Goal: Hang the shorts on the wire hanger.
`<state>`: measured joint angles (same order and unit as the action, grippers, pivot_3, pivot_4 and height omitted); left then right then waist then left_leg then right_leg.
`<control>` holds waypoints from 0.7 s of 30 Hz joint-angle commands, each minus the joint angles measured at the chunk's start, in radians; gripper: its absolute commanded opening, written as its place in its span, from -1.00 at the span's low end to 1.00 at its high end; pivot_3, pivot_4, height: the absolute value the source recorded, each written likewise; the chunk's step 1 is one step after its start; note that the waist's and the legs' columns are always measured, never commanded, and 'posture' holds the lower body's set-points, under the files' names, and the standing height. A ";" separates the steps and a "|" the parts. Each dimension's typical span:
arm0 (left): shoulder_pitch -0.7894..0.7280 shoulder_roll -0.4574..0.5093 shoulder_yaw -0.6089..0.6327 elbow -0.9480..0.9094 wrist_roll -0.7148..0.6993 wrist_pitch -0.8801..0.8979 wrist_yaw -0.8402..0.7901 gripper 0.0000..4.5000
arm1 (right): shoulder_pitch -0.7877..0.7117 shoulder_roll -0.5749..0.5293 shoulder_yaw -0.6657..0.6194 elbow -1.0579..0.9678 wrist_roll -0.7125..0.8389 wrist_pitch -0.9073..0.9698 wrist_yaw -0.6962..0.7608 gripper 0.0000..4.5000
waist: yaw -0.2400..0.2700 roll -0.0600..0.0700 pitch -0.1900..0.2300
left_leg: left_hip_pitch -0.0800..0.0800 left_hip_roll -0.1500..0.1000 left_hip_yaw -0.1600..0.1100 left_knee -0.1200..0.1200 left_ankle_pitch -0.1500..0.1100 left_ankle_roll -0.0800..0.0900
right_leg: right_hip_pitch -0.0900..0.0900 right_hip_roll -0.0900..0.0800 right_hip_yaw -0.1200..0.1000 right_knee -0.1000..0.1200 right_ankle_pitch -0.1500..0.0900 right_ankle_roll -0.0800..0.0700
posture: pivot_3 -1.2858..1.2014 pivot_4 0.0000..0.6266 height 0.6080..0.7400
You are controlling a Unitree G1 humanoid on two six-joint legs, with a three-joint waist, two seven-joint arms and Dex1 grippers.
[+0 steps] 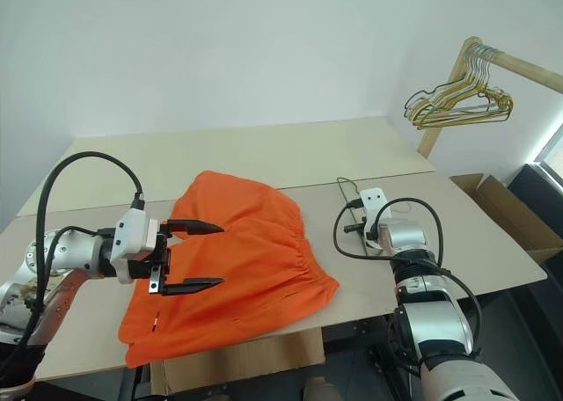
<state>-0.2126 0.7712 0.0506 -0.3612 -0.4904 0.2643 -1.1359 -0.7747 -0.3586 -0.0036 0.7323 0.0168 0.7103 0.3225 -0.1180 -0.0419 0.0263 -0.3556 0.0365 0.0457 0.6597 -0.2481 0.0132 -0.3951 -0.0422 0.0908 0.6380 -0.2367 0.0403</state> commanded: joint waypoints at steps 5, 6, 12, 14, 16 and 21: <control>-0.207 -0.208 0.057 0.097 -0.139 0.333 0.367 1.00 | 0.204 -0.026 0.100 -0.503 -0.073 -0.414 0.033 -0.99 | 0.008 0.004 0.003 | -0.005 -0.001 -0.005 0.000 0.000 0.000 | -0.007 0.000 0.002 0.002 0.000 0.002 | 0.04 -1.00 1.00; -0.228 -0.237 0.073 0.106 -0.178 0.388 0.404 1.00 | 0.229 -0.026 0.104 -0.550 -0.075 -0.467 0.037 -0.99 | 0.006 0.005 0.003 | -0.009 -0.001 -0.007 0.000 0.000 0.000 | -0.011 0.000 0.003 0.003 0.000 0.002 | 0.04 -1.00 1.00; -0.333 -0.423 0.153 0.210 -0.313 0.562 0.631 1.00 | 0.325 0.015 0.140 -0.767 -0.080 -0.703 0.042 -0.99 | 0.009 0.005 0.003 | -0.016 -0.003 -0.011 0.001 -0.001 -0.002 | -0.018 -0.001 0.003 0.003 0.004 -0.004 | 0.04 -1.00 1.00; -0.359 -0.469 0.189 0.251 -0.348 0.578 0.676 1.00 | 0.334 0.039 0.164 -0.794 -0.112 -0.759 0.014 -0.99 | 0.016 0.005 0.003 | -0.016 -0.003 -0.011 0.001 -0.001 -0.002 | -0.017 -0.002 0.003 0.003 0.004 -0.004 | 0.02 -1.00 1.00; -0.374 -0.494 0.210 0.263 -0.362 0.578 0.705 1.00 | 0.339 0.051 0.188 -0.806 -0.135 -0.780 0.015 -0.99 | 0.019 0.005 0.003 | -0.016 -0.003 -0.011 0.001 -0.001 -0.002 | -0.017 -0.002 0.003 0.004 0.004 -0.004 | 0.02 -1.00 1.00; -0.380 -0.521 0.224 0.213 -0.415 0.565 0.696 1.00 | 0.352 0.069 0.238 -0.812 -0.172 -0.800 0.029 -0.99 | 0.022 0.005 0.003 | -0.016 -0.004 -0.011 0.001 -0.001 -0.002 | -0.017 -0.002 0.003 0.003 0.004 -0.004 | 0.02 -1.00 1.00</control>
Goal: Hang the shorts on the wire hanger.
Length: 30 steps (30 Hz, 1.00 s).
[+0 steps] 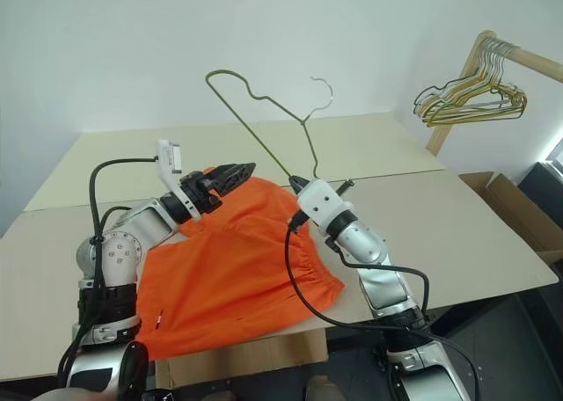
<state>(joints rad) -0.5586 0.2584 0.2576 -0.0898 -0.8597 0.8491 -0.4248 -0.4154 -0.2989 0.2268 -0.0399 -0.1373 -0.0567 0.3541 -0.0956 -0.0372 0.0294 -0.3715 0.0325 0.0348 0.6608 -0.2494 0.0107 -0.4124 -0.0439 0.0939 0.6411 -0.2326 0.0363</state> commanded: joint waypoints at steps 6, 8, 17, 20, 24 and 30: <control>-0.034 -0.029 0.031 -0.072 -0.068 -0.052 0.012 1.00 | 0.007 0.032 0.039 -0.032 -0.048 -0.071 -0.013 -0.99 | 0.000 0.000 0.000 | 0.000 0.000 0.000 0.000 0.000 0.000 | 0.000 0.000 0.000 0.000 0.000 0.000 | 0.03 -1.00 1.00; -0.035 -0.030 0.036 -0.071 -0.073 -0.061 0.012 0.92 | 0.012 0.038 0.044 -0.026 -0.054 -0.078 -0.014 -1.00 | 0.000 0.000 0.000 | 0.001 0.000 0.000 0.000 0.000 0.000 | 0.001 0.000 0.000 0.000 0.000 0.000 | 0.03 -1.00 1.00; -0.048 -0.053 0.081 -0.049 -0.139 -0.056 0.075 -0.28 | 0.008 0.060 0.038 -0.004 -0.057 -0.089 -0.014 -1.00 | 0.001 0.000 0.000 | 0.002 0.000 0.000 0.000 0.000 0.000 | 0.002 0.000 0.000 -0.001 0.000 0.000 | 0.03 -1.00 1.00; -0.053 -0.048 0.080 -0.039 -0.142 -0.056 0.079 -0.70 | 0.010 0.062 0.037 -0.003 -0.057 -0.088 -0.015 -1.00 | 0.001 0.000 0.000 | 0.002 0.000 0.000 0.000 0.000 0.000 | 0.002 0.000 0.000 -0.001 0.000 0.000 | 0.03 -1.00 1.00; -0.058 -0.047 0.080 -0.026 -0.146 -0.056 0.083 -0.99 | 0.017 0.066 0.036 -0.013 -0.052 -0.072 -0.012 -1.00 | 0.000 0.000 0.000 | 0.002 0.000 0.001 0.000 0.000 0.000 | 0.003 0.001 -0.001 -0.001 0.000 0.000 | 0.02 -1.00 1.00; -0.032 -0.017 -0.029 -0.053 0.030 -0.167 0.030 -1.00 | 0.027 0.027 0.059 -0.095 -0.056 0.129 0.089 -0.65 | 0.001 0.000 0.000 | 0.002 0.000 0.001 0.000 0.000 0.000 | 0.003 0.000 -0.001 -0.002 0.000 0.000 | 0.01 -1.00 1.00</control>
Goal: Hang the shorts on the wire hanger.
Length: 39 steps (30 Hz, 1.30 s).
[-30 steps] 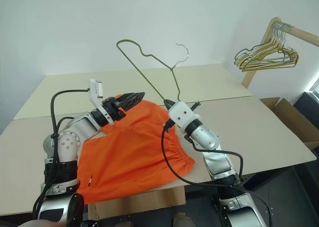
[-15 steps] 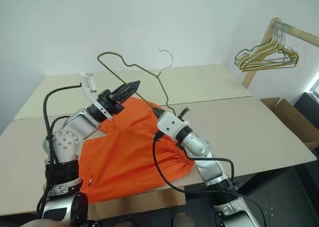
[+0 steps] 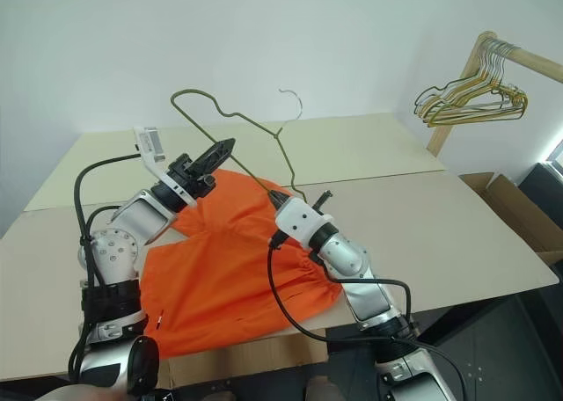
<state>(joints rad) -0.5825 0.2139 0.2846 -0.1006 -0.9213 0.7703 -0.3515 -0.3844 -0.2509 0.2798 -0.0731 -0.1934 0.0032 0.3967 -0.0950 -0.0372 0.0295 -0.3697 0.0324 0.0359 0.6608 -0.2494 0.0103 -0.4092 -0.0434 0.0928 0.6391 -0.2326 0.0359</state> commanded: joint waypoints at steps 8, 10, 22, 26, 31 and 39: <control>-0.039 0.056 -0.056 0.016 0.173 -0.210 -0.111 -1.00 | -0.006 -0.060 -0.071 -0.102 0.104 0.174 0.117 0.58 | -0.001 0.000 0.000 | 0.000 0.000 0.004 0.000 0.000 0.000 | 0.000 0.000 -0.001 0.000 0.000 0.000 | 0.02 -1.00 1.00; -0.047 0.087 -0.038 0.021 0.150 -0.218 -0.172 -1.00 | -0.025 -0.091 -0.136 -0.141 0.288 0.350 0.249 0.90 | 0.000 0.000 0.000 | 0.000 0.000 0.004 0.000 0.000 0.000 | 0.001 0.000 -0.002 -0.001 0.000 0.000 | 0.02 -1.00 1.00; -0.052 0.297 0.038 0.044 -0.105 -0.152 -0.719 -1.00 | -0.226 -0.379 -0.246 0.169 0.826 0.863 0.885 0.99 | 0.000 0.001 0.001 | -0.001 0.002 0.002 0.000 -0.001 0.002 | 0.005 0.000 -0.009 -0.009 0.000 0.000 | 0.03 -1.00 1.00; -0.080 0.293 0.044 0.067 -0.151 -0.118 -0.730 -1.00 | -0.308 -0.355 -0.229 0.263 0.847 0.872 0.963 0.99 | -0.001 0.001 0.001 | -0.001 0.002 0.001 0.000 -0.001 0.002 | 0.005 0.000 -0.009 -0.009 -0.001 0.001 | 0.02 -1.00 1.00; -0.076 0.282 0.018 0.065 -0.141 -0.118 -0.736 -1.00 | -0.369 -0.288 -0.259 0.298 0.868 0.876 0.925 0.99 | -0.001 0.001 0.001 | -0.001 0.002 0.000 0.000 -0.001 0.002 | 0.005 0.001 -0.009 -0.009 0.000 0.000 | 0.01 -1.00 1.00; -0.078 0.258 -0.001 0.064 -0.122 -0.134 -0.726 -1.00 | -0.368 -0.264 -0.214 0.261 0.853 0.869 0.929 0.99 | 0.002 0.001 0.001 | -0.005 0.001 -0.001 0.000 -0.001 0.001 | 0.003 0.000 -0.010 -0.009 0.000 0.000 | 0.01 -1.00 1.00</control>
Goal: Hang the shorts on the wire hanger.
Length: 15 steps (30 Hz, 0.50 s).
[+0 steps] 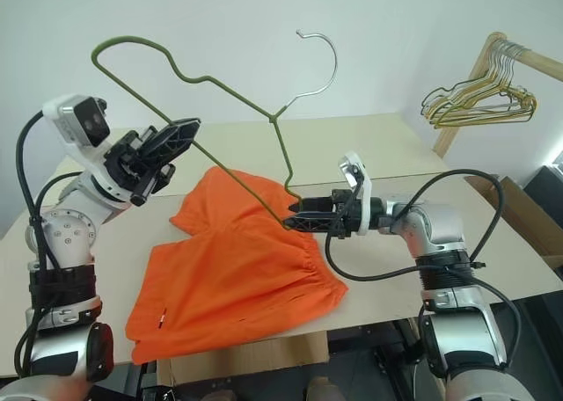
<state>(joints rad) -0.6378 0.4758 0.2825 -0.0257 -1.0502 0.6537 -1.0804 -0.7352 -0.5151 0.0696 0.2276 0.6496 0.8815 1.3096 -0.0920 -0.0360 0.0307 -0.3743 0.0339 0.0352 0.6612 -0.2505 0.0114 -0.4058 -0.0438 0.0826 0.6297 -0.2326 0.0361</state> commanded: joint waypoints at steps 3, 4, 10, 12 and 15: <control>-0.018 -0.013 0.000 -0.011 0.009 -0.019 0.005 -1.00 | -0.019 0.000 0.006 -0.042 0.011 -0.006 0.020 0.99 | -0.001 0.000 0.000 | 0.000 0.000 0.000 0.000 0.000 0.000 | 0.000 0.000 0.000 0.000 0.000 0.000 | 0.01 -1.00 1.00; -0.016 -0.016 0.001 -0.012 0.009 -0.018 0.006 -1.00 | -0.019 -0.001 0.009 -0.043 0.011 -0.005 0.023 0.99 | -0.003 0.000 0.000 | 0.000 0.000 -0.001 0.000 0.000 0.000 | 0.000 0.000 0.000 0.001 0.000 0.000 | 0.01 -1.00 1.00; -0.009 -0.026 0.006 -0.010 0.012 -0.023 0.009 -1.00 | -0.021 0.007 0.023 -0.044 0.007 -0.014 0.021 0.33 | -0.004 0.000 0.000 | 0.001 0.000 -0.001 0.000 0.000 0.000 | 0.000 0.000 -0.001 0.001 0.000 0.000 | 0.01 -1.00 1.00; -0.012 -0.027 0.008 -0.002 0.014 -0.024 0.009 -1.00 | -0.023 0.011 0.023 -0.041 0.008 -0.014 0.018 0.04 | -0.004 0.000 0.000 | 0.000 0.000 -0.001 0.000 0.000 0.000 | 0.000 0.000 0.000 0.001 0.000 0.000 | 0.01 -1.00 1.00; -0.015 -0.017 0.004 0.010 0.020 -0.013 0.003 -1.00 | -0.024 0.016 0.021 -0.033 0.004 -0.021 0.015 -0.38 | -0.003 0.000 0.000 | 0.000 0.000 -0.001 0.000 0.000 0.000 | 0.000 0.000 -0.001 0.001 0.000 0.000 | 0.02 -1.00 1.00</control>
<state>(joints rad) -0.6357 0.4468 0.2777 -0.0190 -1.0266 0.6519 -1.0731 -0.7352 -0.4990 0.1068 0.2147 0.6488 0.8810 1.3205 -0.0951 -0.0360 0.0307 -0.3740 0.0339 0.0343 0.6612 -0.2504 0.0114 -0.4059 -0.0435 0.0820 0.6304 -0.2326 0.0360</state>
